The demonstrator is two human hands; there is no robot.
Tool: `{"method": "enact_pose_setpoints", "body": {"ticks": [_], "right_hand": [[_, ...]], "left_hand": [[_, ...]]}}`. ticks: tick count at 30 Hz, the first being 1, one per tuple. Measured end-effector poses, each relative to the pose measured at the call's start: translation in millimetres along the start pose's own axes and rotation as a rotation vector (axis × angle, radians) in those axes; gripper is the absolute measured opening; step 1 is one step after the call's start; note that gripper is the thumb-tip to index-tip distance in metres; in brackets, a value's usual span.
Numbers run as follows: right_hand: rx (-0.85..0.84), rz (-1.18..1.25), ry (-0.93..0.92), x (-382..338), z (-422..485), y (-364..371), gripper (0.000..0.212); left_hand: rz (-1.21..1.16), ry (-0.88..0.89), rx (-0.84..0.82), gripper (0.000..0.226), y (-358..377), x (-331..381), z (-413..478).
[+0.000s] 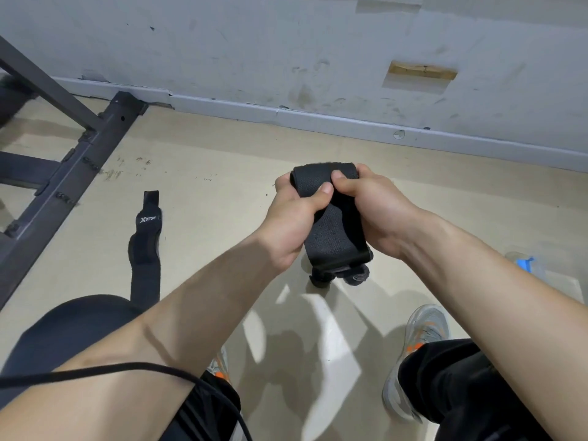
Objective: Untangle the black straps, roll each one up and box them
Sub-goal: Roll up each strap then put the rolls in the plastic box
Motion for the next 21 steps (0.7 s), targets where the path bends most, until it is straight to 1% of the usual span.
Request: {"method": "enact_pose_setpoints", "body": {"ticks": [2,4,7,10,11,12,14,17,19,21], "right_hand": [[-0.008,0.002,-0.034,-3.0,-0.4,-1.6,0.024],[-0.014,-0.013,-0.071,-4.7,-1.0,-3.1,0.024],[-0.035,-0.062,-0.121,-7.2,-4.1,-2.6,0.028],[-0.075,-0.172,-0.189,-9.6,-8.5,2.3,0.032],[-0.083,-0.2,-0.2,-9.1,-9.6,3.8,0.033],[-0.087,-0.214,-0.204,-8.5,-10.0,4.8,0.033],[-0.079,-0.207,-0.201,-7.4,-10.0,5.8,0.033],[-0.022,-0.191,-0.152,0.4,-7.1,0.7,0.038],[-0.024,-0.267,-0.1,9.6,-6.1,0.9,0.042],[-0.063,-0.376,-0.079,18.0,-5.3,5.0,0.037]], "left_hand": [[0.041,0.001,-0.024,0.047,-1.7,0.3,4.4],[0.026,-0.017,-0.046,0.048,-3.0,-0.7,7.1],[-0.051,-0.094,-0.091,0.045,0.5,-0.8,3.0],[-0.144,-0.195,-0.153,0.038,9.7,4.2,-6.6],[-0.148,-0.213,-0.158,0.04,10.4,4.9,-8.3],[-0.143,-0.212,-0.145,0.043,8.3,4.4,-7.7],[-0.118,-0.174,-0.09,0.039,1.1,4.5,-5.1],[-0.112,-0.148,-0.027,0.035,-7.6,8.2,-4.5],[-0.12,-0.131,0.018,0.034,-15.2,16.6,-2.3],[-0.112,-0.109,0.081,0.032,-25.6,25.1,0.8]]}}
Point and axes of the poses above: each hand's wrist, its own z-axis towards the middle knuckle, its own y-axis out of the palm, x = y × z, the point moved 9 cm from there along z, towards the middle knuckle, and after that the axes turned 1 degree about z, right-handed, at the moved point
